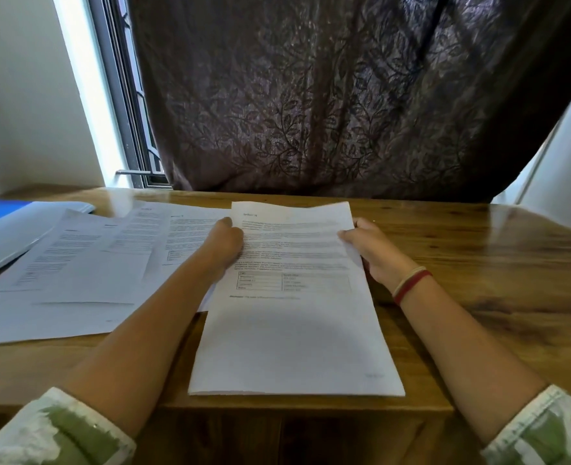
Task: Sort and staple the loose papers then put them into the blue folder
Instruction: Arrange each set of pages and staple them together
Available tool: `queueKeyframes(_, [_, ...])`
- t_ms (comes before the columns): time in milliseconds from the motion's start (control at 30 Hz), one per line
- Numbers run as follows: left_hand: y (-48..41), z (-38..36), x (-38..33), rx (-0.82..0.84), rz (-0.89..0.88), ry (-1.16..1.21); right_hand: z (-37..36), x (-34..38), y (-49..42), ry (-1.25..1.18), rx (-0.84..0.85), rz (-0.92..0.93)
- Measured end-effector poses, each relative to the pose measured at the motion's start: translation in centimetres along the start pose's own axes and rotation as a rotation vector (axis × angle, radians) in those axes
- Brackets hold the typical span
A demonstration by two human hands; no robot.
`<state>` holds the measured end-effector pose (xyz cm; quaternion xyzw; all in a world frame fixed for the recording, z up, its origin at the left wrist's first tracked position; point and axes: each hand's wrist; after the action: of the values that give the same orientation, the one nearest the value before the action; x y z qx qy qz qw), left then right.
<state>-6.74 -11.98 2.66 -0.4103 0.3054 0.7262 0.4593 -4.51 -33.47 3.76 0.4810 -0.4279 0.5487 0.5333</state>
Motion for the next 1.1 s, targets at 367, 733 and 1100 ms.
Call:
queueKeyframes(367, [1.7, -1.2, -0.5, 0.193, -0.170, -0.214, 2.8, -1.7, -2.9, 0.474, -0.214, 0.167])
queueKeyframes(733, [2.5, -2.9, -0.5, 0.290, -0.202, -0.151, -2.0, -0.8, -1.9, 0.744, 0.093, 0.616])
queueKeyframes(1100, [2.7, -3.1, -0.4, 0.282, -0.204, -0.167, -5.0, -0.3, -3.7, 0.376, 0.069, 0.517])
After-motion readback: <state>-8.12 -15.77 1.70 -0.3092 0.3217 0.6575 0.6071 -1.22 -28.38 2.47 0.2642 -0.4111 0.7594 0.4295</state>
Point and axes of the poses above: each hand's wrist, its own y-axis away from the middle knuckle, its own z-axis out of the back of the hand, x = y × z
